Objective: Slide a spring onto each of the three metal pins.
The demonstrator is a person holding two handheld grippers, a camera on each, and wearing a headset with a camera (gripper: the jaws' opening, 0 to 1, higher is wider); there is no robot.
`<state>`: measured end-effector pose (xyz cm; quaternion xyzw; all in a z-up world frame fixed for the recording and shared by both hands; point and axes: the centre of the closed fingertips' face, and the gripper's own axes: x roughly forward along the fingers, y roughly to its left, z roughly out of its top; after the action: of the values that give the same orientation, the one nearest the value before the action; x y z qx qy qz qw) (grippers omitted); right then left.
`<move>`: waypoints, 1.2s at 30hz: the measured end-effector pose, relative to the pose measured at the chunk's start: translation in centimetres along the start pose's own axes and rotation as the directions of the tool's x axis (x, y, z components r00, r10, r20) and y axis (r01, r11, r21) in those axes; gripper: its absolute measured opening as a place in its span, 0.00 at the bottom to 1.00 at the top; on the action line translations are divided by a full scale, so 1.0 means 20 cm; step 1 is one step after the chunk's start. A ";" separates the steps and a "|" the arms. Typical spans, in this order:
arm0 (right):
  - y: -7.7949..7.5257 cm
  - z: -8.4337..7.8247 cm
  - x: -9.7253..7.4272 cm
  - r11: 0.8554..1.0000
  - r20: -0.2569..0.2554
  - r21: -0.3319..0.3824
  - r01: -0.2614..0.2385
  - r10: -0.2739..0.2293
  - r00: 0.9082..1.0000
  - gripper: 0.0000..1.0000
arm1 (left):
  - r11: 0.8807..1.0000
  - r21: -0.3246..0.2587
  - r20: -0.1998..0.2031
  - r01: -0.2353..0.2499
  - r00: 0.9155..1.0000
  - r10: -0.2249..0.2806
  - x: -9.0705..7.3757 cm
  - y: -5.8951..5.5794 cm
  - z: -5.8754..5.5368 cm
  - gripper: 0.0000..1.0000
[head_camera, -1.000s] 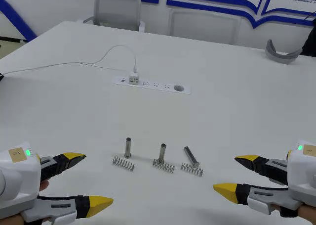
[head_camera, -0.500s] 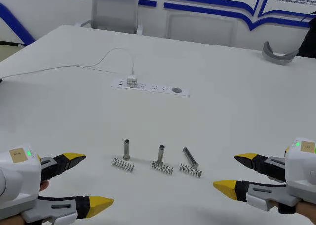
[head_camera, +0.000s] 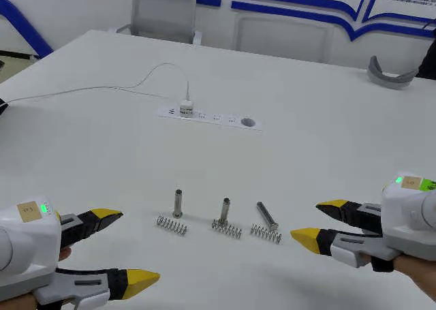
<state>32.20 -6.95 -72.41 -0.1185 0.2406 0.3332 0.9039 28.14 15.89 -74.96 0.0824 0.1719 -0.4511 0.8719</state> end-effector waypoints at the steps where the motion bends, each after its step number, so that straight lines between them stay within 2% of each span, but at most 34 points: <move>1: 0.00 0.01 0.01 1.000 -0.001 0.004 0.003 -0.003 1.000 0.44 | 1.000 0.001 0.000 0.000 1.000 0.000 0.00 0.00 0.00 0.73; 14: -0.05 0.06 0.17 0.999 -0.056 0.017 0.042 -0.041 0.998 0.36 | 1.000 0.004 -0.002 0.000 1.000 0.000 0.00 -0.01 0.00 0.73; 22: -0.05 0.05 0.25 0.999 -0.100 0.016 0.046 -0.044 0.994 0.33 | 1.000 0.001 -0.002 0.001 1.000 -0.001 -0.01 -0.02 0.00 0.73; 27: -0.06 0.01 0.31 0.998 -0.143 0.024 0.056 -0.052 0.988 0.32 | 1.000 0.004 -0.001 0.003 1.000 -0.003 -0.01 -0.01 0.00 0.73; 36: -0.06 0.00 0.38 0.997 -0.181 0.040 0.072 -0.064 0.982 0.27 | 1.000 -0.001 -0.005 0.005 1.000 -0.005 -0.01 -0.02 -0.01 0.72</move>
<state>38.09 -3.71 -76.32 -0.1353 0.3244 0.2846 0.8919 27.73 15.87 -75.03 0.0828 0.1744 -0.4529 0.8704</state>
